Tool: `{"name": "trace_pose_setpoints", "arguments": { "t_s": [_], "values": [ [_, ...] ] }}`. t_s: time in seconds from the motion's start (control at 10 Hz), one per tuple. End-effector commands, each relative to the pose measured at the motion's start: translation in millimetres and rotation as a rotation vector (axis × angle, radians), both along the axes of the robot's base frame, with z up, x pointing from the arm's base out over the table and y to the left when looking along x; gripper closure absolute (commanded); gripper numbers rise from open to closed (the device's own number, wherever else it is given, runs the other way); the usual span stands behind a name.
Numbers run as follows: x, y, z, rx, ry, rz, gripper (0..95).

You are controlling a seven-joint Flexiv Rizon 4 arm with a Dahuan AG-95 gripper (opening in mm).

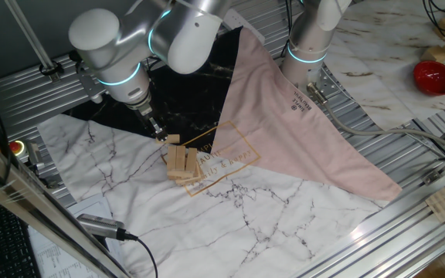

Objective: Play Jenga

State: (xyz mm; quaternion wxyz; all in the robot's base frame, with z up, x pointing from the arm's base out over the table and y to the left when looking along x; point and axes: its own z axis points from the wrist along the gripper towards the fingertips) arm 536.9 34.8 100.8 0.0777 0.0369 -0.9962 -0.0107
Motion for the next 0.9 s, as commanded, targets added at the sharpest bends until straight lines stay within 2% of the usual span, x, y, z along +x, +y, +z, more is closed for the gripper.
{"name": "trace_pose_setpoints", "arguments": {
  "t_s": [0.1,0.6,0.7,0.9],
  "values": [
    [0.0,0.3,0.1,0.001,0.001,0.003,57.0],
    [-0.5,1.0,0.7,0.002,-0.001,-0.004,57.0],
    [-0.5,1.0,0.7,0.001,0.000,-0.008,76.0],
    [-0.6,1.1,0.8,-0.003,0.002,-0.033,76.0]
  ]
}}
